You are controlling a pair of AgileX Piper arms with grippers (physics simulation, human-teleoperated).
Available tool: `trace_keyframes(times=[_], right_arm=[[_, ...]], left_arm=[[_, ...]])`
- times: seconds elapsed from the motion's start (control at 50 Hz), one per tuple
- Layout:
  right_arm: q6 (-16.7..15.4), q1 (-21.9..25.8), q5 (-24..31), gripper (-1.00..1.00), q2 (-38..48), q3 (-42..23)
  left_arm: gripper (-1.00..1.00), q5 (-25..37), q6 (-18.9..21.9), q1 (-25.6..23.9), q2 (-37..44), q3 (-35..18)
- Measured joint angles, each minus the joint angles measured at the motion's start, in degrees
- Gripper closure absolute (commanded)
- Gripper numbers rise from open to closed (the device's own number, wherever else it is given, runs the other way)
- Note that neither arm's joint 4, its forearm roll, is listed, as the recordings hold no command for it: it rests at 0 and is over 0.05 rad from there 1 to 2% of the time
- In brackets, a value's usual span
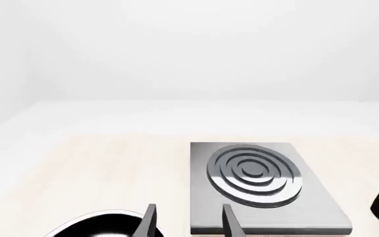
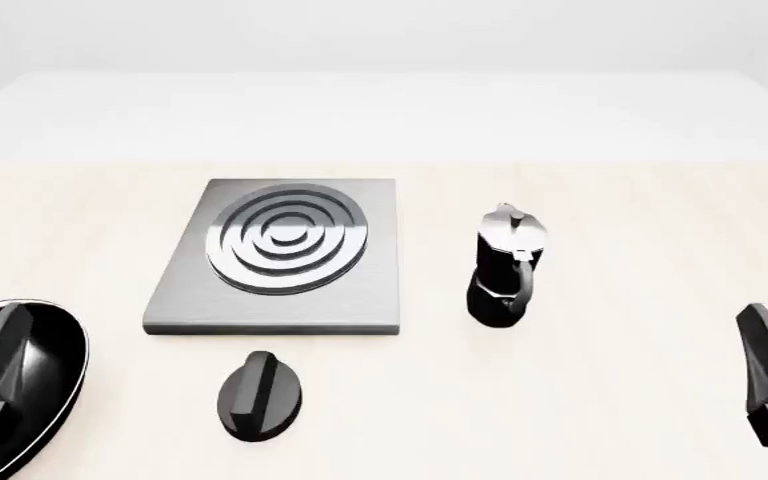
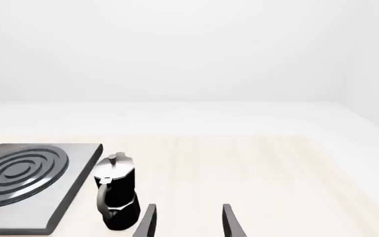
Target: Turn on the stove and put the moka pot on it.
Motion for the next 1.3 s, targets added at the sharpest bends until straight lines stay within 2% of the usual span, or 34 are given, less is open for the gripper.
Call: trace_keyframes(times=[0.08,0.2,0.4,0.64,1.06,1.3], right_arm=[[0.05,0.04,-0.09,-1.00,0.17,-0.06],[0.19,0.11,-0.26,-1.00,0.49,-0.05],[0.53,0.00,-0.79,-1.00,1.34,-0.05],[0.72,-0.11,-1.65,-1.00,2.50,-0.01],[0.93,0.02,-2.78,-1.00,4.04,0.02],[1.43,0.17,-3.26,-1.00,4.61,0.03]], left_arm=[[-1.00,-0.56,0.07,0.25,0.94,-0.04],[-1.00,-4.07,-0.25,0.05,7.20,-0.68],[-1.00,-4.05,-1.10,-2.19,19.23,-6.43],[-1.00,3.68,-0.41,-5.31,29.94,-16.37],[-1.00,18.94,1.94,-12.89,42.10,-31.23],[-1.00,26.28,-3.66,-19.99,51.61,-38.45]])
